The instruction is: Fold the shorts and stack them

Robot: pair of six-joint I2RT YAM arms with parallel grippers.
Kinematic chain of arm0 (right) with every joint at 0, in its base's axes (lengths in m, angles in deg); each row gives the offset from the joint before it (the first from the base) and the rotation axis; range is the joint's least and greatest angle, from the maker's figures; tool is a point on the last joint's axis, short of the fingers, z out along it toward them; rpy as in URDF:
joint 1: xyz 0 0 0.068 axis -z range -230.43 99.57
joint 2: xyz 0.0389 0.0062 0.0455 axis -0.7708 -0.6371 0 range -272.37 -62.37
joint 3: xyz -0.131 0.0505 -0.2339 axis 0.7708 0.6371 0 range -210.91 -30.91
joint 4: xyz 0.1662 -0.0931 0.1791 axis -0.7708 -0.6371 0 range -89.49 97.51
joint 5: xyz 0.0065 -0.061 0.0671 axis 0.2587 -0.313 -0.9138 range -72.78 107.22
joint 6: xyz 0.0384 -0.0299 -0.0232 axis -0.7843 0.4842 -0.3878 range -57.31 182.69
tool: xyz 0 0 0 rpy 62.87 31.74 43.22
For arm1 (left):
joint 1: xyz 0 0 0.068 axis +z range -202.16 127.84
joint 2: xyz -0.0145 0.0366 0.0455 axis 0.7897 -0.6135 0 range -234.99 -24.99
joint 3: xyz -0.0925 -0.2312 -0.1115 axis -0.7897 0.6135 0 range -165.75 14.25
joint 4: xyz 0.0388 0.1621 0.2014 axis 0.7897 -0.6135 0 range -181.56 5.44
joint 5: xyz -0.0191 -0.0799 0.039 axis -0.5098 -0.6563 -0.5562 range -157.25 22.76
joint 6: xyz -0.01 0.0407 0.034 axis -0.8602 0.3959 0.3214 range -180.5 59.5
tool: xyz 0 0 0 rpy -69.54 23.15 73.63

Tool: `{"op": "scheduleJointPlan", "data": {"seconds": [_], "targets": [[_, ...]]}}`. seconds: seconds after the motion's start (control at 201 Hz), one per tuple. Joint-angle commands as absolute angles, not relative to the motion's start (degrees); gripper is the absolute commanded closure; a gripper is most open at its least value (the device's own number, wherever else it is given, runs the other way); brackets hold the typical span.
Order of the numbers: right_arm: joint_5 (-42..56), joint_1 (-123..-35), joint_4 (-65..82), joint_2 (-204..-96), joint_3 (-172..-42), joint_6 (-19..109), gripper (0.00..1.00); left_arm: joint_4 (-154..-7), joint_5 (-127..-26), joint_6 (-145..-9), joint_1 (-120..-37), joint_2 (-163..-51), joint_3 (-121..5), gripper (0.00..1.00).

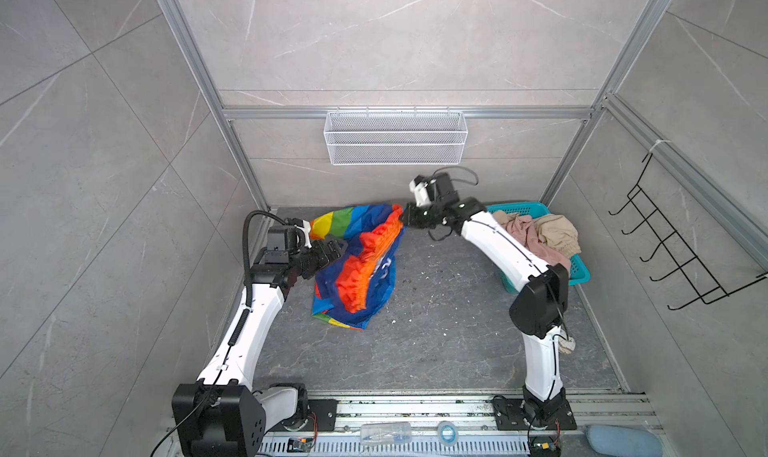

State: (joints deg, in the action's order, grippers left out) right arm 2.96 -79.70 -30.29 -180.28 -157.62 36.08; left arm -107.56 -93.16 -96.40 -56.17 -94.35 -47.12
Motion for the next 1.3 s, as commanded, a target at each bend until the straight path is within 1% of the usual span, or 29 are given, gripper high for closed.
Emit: {"op": "scheduleJointPlan", "data": {"seconds": [0.0,0.085,0.189,0.319,0.433,0.528,0.593,0.648,0.737,0.792,1.016,1.141,1.196,1.23,1.29], "targets": [[3.9,-81.5,-36.7,-178.6,-170.9,36.6,1.00,-100.6,-99.5,-99.5,-56.6,-94.7,-51.6,0.00],[-0.6,-82.9,-37.0,-183.2,-181.0,32.0,1.00,-99.1,-100.9,-101.3,-57.0,-95.4,-53.0,0.00],[-0.7,-88.3,-37.8,-188.9,-187.5,31.5,1.00,-98.0,-100.3,-102.2,-57.0,-94.7,-52.8,0.00],[-0.9,-93.7,-38.3,-195.2,-185.7,31.1,1.00,-101.3,-97.9,-101.1,-57.0,-93.7,-52.8,0.00],[-2.5,-96.5,-38.2,-200.1,-182.5,30.0,1.00,-102.3,-96.3,-100.9,-57.0,-91.9,-50.3,0.00],[-3.3,-97.6,-38.3,-202.5,-180.7,29.9,0.91,-104.1,-94.1,-100.6,-56.9,-91.1,-48.3,0.00],[-3.1,-97.6,-38.5,-202.8,-179.4,30.2,0.88,-105.3,-92.6,-100.1,-56.8,-90.6,-47.1,0.01],[-2.1,-97.5,-38.5,-202.2,-176.1,31.0,0.82,-105.7,-92.1,-99.7,-56.7,-90.3,-46.1,0.01],[-1.0,-96.6,-37.9,-199.7,-171.7,32.3,0.62,-106.0,-91.8,-99.6,-56.6,-89.6,-44.9,0.00],[-1.0,-95.7,-36.2,-197.4,-167.5,32.6,0.53,-105.8,-91.6,-99.6,-56.6,-89.4,-44.1,0.00],[-0.8,-91.5,-28.0,-184.8,-149.1,32.9,0.21,-103.4,-93.6,-100.1,-56.6,-89.7,-42.7,0.00],[0.7,-89.3,-23.3,-176.9,-137.7,33.4,0.07,-103.9,-93.6,-99.8,-56.7,-90.5,-43.3,0.00],[1.2,-88.3,-21.6,-174.1,-132.6,33.4,0.04,-104.1,-93.7,-99.8,-56.8,-90.7,-43.5,0.00],[1.4,-87.5,-20.6,-172.1,-129.6,33.5,0.01,-104.1,-93.5,-99.9,-56.9,-90.7,-43.5,0.00],[1.8,-86.3,-18.9,-169.2,-124.8,33.5,0.01,-104.1,-92.7,-99.9,-57.5,-90.8,-43.3,0.01]]}}
